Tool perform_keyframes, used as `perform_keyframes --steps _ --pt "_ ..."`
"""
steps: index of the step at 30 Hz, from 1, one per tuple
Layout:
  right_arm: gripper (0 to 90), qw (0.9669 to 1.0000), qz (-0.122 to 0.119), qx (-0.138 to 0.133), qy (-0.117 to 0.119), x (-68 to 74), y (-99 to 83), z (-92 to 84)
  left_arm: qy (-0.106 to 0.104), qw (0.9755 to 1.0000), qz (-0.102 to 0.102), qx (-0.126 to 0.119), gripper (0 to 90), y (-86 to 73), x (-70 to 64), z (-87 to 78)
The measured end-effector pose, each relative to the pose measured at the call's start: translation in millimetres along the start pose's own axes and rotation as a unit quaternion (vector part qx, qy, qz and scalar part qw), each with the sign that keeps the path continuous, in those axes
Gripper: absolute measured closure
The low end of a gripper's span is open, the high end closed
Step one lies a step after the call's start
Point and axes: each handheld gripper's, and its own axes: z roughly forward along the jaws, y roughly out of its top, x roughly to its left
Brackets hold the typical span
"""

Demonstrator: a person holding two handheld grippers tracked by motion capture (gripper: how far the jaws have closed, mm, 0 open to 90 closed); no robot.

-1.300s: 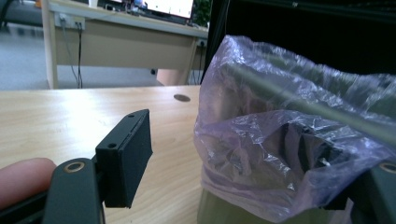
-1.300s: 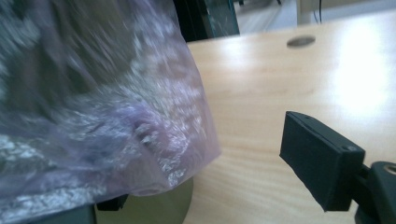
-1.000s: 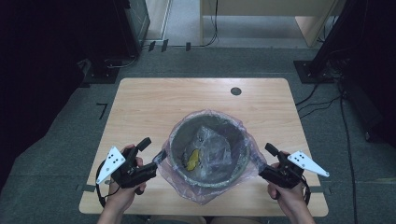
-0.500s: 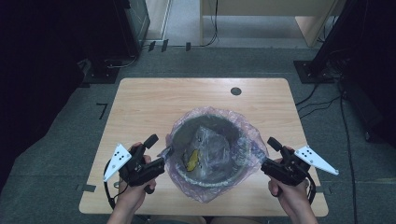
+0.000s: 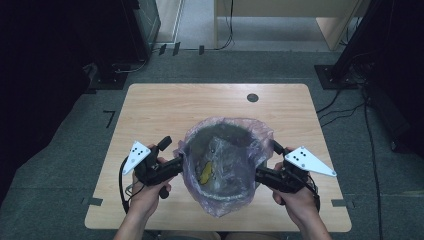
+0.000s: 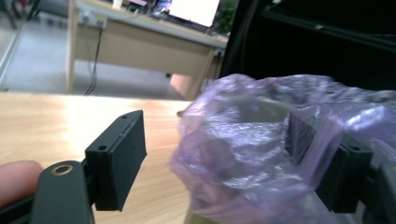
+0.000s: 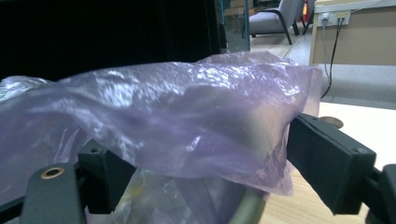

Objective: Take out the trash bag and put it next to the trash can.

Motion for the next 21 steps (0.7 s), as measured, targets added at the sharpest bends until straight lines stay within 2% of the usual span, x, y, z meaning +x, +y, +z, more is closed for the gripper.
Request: perform_keyframes --steps 2,5,7,9,10,11,12,13,15,16,18,21 --pt "18.6 1.0 -0.002 0.002 -0.002 0.9 2.0 2.7 0.001 0.9999 -0.009 0.008 19.3 2.3 3.0 5.3" --pt "18.9 1.0 -0.005 0.007 -0.003 1.5 1.9 6.4 0.004 0.9996 -0.008 0.026 21.2 5.3 4.0 12.2" --pt "19.2 0.9999 -0.006 0.011 -0.004 2.3 1.1 8.0 -0.006 0.9992 -0.01 0.038 27.2 7.2 4.3 16.1" --pt "19.6 0.9999 -0.007 0.014 -0.003 3.1 0.3 9.5 -0.016 0.9983 -0.015 0.053 39.1 8.1 5.2 19.8" --pt "19.9 0.9998 -0.007 0.016 -0.003 3.9 0.1 10.5 -0.016 0.9981 -0.017 0.057 48.6 8.4 5.0 21.1" --pt "19.9 0.9998 -0.007 0.016 -0.003 3.9 0.1 10.5 -0.018 0.998 -0.018 0.058 48.6 8.5 4.9 21.7" --pt "20.2 0.9998 -0.008 0.016 -0.004 4.1 0.1 10.7 -0.025 0.9977 -0.022 0.059 53.6 8.7 4.5 22.2" --pt "20.4 0.9998 -0.009 0.017 -0.004 4.8 0.3 10.7 -0.035 0.9974 -0.021 0.059 63.8 9.3 3.1 22.8" --pt "20.6 0.9998 -0.013 0.018 -0.003 5.3 0.7 10.9 -0.037 0.9974 -0.018 0.06 71.0 9.6 1.9 23.1" --pt "20.6 0.9998 -0.013 0.018 -0.003 5.3 0.7 10.9 -0.032 0.9978 -0.014 0.057 71.0 9.9 0.4 23.5" --pt "20.9 0.9996 -0.011 0.024 0.004 6.3 3.4 11.0 -0.016 0.9984 -0.006 0.054 78.9 10.7 -1.8 24.6" --pt "21.1 0.9995 -0.016 0.026 0.004 7.8 6.0 11.0 -0.014 0.9991 0.002 0.039 82.7 14.1 -3.5 23.5"
